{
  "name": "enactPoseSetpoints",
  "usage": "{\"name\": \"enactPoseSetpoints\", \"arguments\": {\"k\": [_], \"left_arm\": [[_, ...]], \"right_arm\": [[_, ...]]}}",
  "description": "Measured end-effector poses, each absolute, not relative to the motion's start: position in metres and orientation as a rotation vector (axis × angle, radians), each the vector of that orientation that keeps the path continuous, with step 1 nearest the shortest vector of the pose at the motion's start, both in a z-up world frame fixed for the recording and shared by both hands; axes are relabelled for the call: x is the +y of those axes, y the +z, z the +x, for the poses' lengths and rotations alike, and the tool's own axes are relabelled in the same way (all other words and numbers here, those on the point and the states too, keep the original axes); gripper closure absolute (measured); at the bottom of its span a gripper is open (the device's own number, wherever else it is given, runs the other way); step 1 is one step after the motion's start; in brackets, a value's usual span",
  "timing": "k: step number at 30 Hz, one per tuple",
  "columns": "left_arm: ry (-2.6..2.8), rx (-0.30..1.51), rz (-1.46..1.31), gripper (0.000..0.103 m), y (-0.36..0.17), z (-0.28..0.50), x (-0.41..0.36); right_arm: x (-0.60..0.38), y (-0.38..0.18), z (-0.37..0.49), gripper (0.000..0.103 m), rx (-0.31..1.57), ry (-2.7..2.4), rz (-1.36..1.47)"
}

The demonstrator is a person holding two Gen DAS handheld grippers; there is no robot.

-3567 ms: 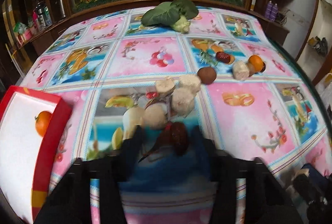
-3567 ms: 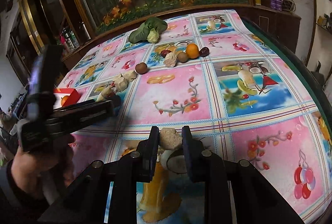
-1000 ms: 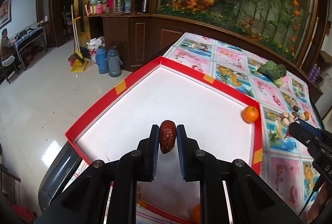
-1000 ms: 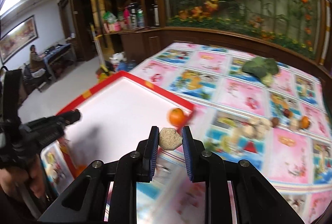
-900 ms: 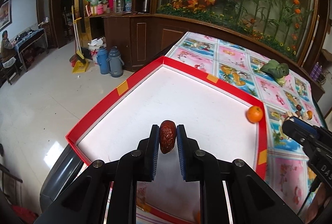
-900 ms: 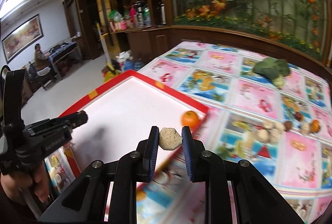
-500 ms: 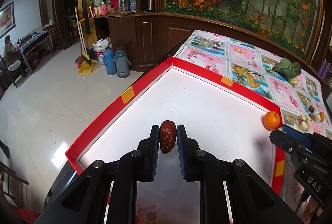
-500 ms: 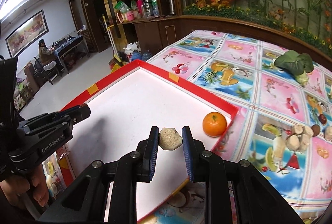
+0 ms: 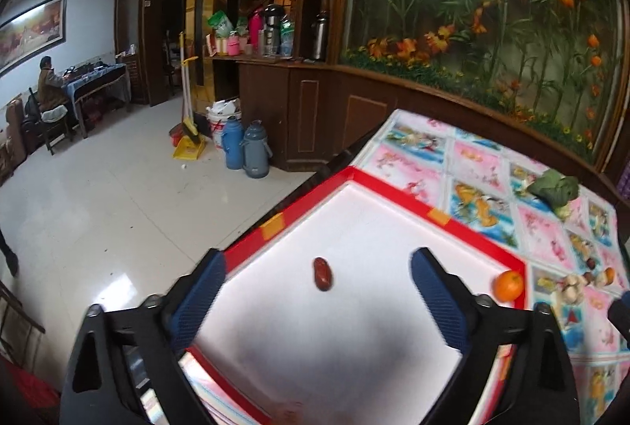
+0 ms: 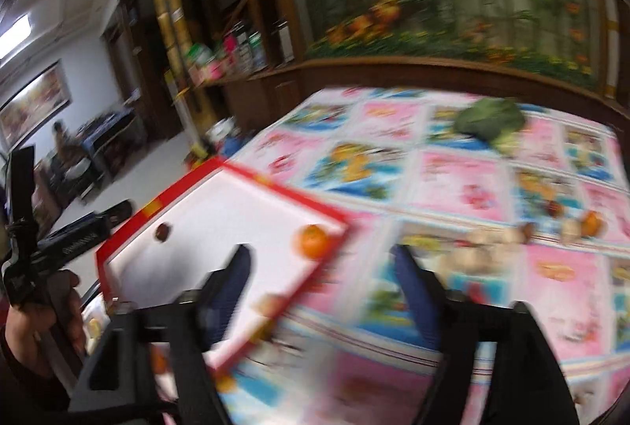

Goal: Organize fruits
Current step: 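Carry the date and beige piece over the tray and open both tools, then move both open tools back over the remaining items on the tablecloth, then grasp a dark red date with the right tool while the left tool grasps a beige piece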

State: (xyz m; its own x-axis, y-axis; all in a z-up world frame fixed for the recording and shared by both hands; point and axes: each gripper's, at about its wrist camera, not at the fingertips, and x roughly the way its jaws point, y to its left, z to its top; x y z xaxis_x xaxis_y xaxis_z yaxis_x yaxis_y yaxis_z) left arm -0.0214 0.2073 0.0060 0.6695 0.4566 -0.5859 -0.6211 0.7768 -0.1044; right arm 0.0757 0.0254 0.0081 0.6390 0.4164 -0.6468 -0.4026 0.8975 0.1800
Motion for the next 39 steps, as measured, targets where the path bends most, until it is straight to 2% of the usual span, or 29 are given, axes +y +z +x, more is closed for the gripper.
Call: {"name": "enactPoseSetpoints", "arguments": {"k": [2,10,13,20,25,30,31,32,34,36,39], "left_arm": [[0.591,0.562,-0.313,0.001,0.009,-0.021,0.196],[0.353,0.590,-0.238,0.001,0.016,0.002,0.113],[0.271,0.637,-0.179,0.001,0.006,0.016,0.080],[0.165,0.736,-0.123,0.001,-0.010,0.052,0.052],[0.142,0.778,-0.119,0.001,-0.018,0.082,0.046],[0.126,0.802,-0.128,0.003,-0.028,0.103,0.043],[0.122,0.805,-0.126,0.003,-0.032,0.108,0.040],[0.116,0.808,-0.125,0.003,-0.036,0.113,0.038],[0.106,0.815,-0.128,0.003,-0.039,0.120,0.036],[0.102,0.815,-0.127,0.003,-0.044,0.126,0.033],[0.101,0.812,-0.119,0.003,-0.048,0.140,0.026]], "right_arm": [[-0.009,0.007,0.076,0.000,0.760,0.399,0.025],[-0.147,-0.026,0.096,0.001,0.863,0.132,0.159],[-0.173,-0.039,0.113,0.010,0.884,0.079,0.155],[-0.193,-0.064,0.169,0.041,0.930,0.002,0.038],[-0.197,-0.072,0.210,0.050,0.942,0.001,-0.016],[-0.193,-0.069,0.233,0.050,0.914,0.032,-0.040],[-0.193,-0.068,0.237,0.053,0.913,0.037,-0.040],[-0.193,-0.067,0.239,0.066,0.916,0.048,-0.034],[-0.189,-0.069,0.243,0.084,0.919,0.046,-0.066],[-0.187,-0.071,0.243,0.089,0.913,0.050,-0.082],[-0.190,-0.071,0.243,0.090,0.913,0.061,-0.064]]}}
